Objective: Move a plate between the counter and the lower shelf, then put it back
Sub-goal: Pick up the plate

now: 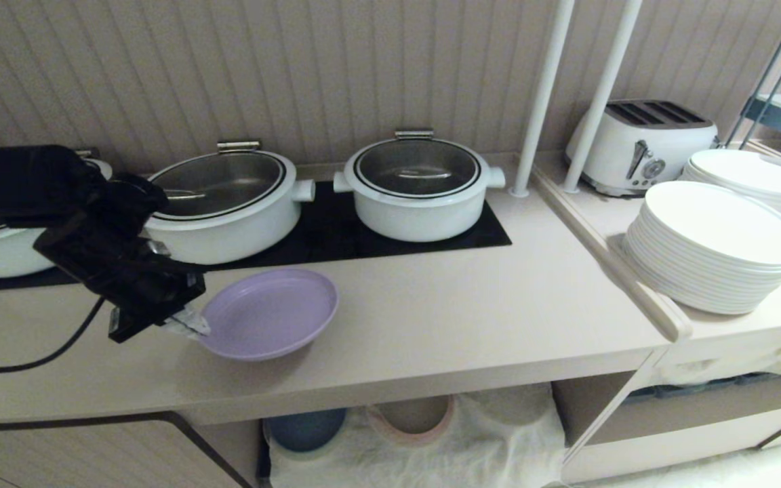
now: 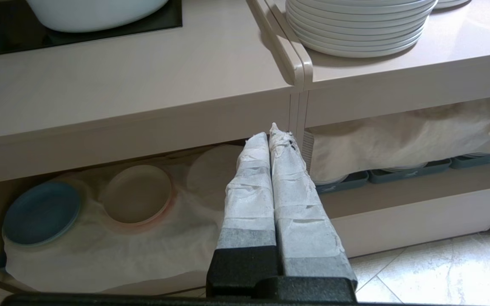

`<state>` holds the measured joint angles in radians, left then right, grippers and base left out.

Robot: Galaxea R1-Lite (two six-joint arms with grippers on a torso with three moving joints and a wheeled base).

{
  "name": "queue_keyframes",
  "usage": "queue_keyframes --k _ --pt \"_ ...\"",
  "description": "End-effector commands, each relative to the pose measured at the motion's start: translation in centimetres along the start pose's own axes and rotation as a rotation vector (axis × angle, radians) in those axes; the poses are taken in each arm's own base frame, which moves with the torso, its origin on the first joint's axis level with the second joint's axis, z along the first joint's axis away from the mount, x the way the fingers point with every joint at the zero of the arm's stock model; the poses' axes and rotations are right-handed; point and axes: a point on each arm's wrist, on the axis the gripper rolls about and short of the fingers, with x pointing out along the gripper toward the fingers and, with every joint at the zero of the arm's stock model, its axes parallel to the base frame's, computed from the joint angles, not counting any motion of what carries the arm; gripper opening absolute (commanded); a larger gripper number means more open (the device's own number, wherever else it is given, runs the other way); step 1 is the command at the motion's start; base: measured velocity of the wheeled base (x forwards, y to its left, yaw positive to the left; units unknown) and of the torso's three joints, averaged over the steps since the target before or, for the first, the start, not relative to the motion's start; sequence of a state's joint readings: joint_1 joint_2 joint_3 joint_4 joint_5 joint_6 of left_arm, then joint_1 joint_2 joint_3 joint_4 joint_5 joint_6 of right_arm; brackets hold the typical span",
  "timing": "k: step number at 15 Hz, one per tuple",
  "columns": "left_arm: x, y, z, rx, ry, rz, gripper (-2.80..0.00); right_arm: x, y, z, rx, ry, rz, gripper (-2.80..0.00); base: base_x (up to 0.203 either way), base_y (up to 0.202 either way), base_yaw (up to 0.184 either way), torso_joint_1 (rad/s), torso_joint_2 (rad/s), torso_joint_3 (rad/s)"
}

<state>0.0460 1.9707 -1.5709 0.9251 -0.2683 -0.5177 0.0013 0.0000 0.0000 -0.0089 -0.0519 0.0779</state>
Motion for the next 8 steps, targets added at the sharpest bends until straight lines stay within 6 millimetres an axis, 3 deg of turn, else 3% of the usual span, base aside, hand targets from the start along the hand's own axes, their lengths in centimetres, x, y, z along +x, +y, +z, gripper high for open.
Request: queue_keyframes --k 1,8 --pt "-1.9 0.3 -1.6 0.005 -0.023 -0.015 -2.80 0.0 0.0 0.0 0.000 0.000 -0.002 -2.80 0.000 0.000 0.000 0.000 0.00 0.000" --pt "-4.2 3.0 -7.0 0.124 -0.050 -0.026 -2.80 0.0 0.0 0.0 0.000 0.000 -0.001 -2.80 0.000 0.000 0.000 0.000 0.00 0.000"
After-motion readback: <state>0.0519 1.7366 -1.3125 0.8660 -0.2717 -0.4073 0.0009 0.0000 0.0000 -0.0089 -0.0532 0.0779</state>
